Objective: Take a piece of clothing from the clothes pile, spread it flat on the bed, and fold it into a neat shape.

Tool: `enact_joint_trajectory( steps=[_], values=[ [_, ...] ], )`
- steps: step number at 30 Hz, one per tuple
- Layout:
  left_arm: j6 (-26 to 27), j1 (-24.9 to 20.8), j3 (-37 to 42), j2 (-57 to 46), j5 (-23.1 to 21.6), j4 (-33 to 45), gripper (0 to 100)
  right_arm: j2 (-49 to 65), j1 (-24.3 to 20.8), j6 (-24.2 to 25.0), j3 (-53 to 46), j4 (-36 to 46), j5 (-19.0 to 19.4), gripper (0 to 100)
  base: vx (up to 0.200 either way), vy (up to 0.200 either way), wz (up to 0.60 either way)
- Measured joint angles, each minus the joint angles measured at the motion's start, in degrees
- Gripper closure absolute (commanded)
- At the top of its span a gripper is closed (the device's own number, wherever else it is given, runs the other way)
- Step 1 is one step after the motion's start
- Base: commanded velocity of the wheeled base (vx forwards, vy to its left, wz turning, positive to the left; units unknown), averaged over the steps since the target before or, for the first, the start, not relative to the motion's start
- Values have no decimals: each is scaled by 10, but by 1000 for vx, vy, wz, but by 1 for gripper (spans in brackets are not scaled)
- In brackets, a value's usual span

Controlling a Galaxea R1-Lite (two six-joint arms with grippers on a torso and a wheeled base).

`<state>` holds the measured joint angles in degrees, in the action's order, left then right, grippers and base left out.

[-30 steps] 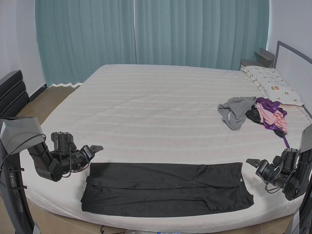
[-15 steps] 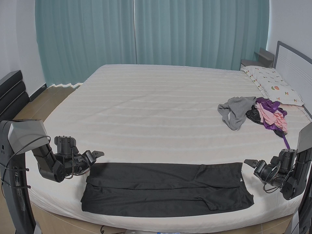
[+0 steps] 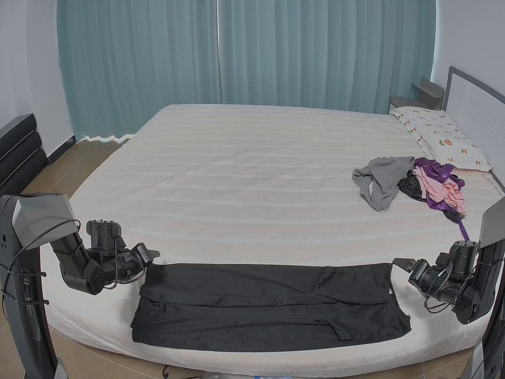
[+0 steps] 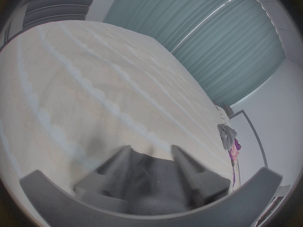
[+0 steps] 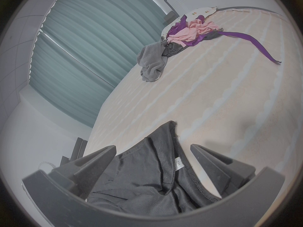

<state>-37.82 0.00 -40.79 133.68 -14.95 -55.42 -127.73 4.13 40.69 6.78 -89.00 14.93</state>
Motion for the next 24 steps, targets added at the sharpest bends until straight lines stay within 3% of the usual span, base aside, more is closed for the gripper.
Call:
enact_joint_trajectory(
  steps=[8, 16, 24],
  values=[
    [0, 12, 3, 4, 0, 0, 100, 4, -17, 0, 9, 0, 1, 0, 0, 0, 0],
    [-7, 29, 3, 4, 0, -1, 100, -12, -70, -2, 71, 3, 0, 0, 0, 0, 0],
    [-14, 32, 3, 4, 1, -1, 100, -48, -102, -9, 151, 71, 1, 0, 0, 0, 0]
  ],
)
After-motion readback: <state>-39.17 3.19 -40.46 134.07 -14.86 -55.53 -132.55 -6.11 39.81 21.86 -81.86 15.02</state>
